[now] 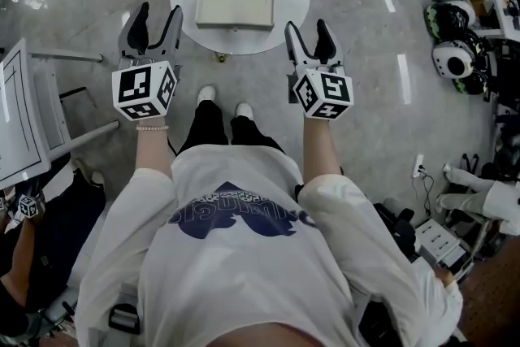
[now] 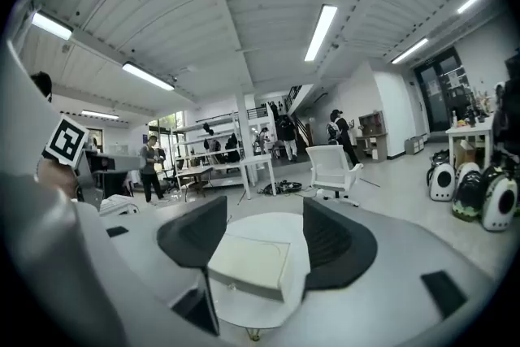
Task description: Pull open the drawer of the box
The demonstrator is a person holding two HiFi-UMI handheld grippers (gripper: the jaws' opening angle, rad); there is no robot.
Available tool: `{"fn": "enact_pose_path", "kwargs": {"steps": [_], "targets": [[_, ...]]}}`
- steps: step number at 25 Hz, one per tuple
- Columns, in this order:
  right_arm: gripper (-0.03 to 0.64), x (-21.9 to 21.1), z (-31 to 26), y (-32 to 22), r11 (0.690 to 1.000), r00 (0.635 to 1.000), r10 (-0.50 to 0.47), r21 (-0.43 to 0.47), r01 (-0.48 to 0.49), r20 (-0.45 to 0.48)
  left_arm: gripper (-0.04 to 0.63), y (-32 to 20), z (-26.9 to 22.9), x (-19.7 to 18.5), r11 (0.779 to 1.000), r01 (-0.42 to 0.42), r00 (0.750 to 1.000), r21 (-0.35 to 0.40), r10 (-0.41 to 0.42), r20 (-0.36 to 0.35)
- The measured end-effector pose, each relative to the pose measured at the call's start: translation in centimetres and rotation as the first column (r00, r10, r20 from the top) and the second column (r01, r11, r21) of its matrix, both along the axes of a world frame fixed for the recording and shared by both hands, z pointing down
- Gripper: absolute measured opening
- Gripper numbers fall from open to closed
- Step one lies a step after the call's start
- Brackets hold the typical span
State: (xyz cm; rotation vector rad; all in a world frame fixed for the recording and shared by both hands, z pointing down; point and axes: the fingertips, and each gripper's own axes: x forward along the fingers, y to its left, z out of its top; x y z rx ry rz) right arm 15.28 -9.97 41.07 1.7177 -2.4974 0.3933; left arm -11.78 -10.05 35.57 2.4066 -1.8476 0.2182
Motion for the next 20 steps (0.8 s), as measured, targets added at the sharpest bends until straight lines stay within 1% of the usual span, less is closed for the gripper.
{"fn": "enact_pose_path", "kwargs": {"steps": [4,7,10,12,17,20], "targets": [[0.267,-1.5,4.5,-0.4,0.995,0.999,0.022,-0.099,-0.024,-0.028,0.239,-2.1,0.1,-0.9,0.999,-0.035,0.999,0.001,0.035,0.008],[0.267,-3.4,8.7,-0.5,0.978,0.999,0.025,-0.206,-0.034,-0.046,0.239,-4.0,0.1,-1.9,0.998,-0.059,0.998,0.0,0.059,0.005],[0.267,-5.6,13.0,-0.5,0.948,0.998,0.029,-0.315,-0.046,-0.057,0.239,-5.9,0.3,-2.9,0.996,-0.085,0.996,-0.008,0.085,0.0],[0.267,-6.9,15.3,-0.7,0.927,0.998,0.032,-0.372,-0.053,-0.062,0.239,-7.1,0.6,-3.5,0.995,-0.1,0.995,-0.013,0.1,-0.004],[0.267,-9.5,19.5,-1.5,0.879,0.997,0.021,-0.473,-0.056,-0.078,0.239,-9.7,1.1,-5.0,0.992,-0.122,0.993,-0.02,0.122,0.006],[0.267,-10.7,22.1,-1.9,0.844,0.995,0.006,-0.533,-0.058,-0.1,0.239,-11.0,1.3,-6.0,0.992,-0.123,0.992,-0.024,0.123,0.005]]}}
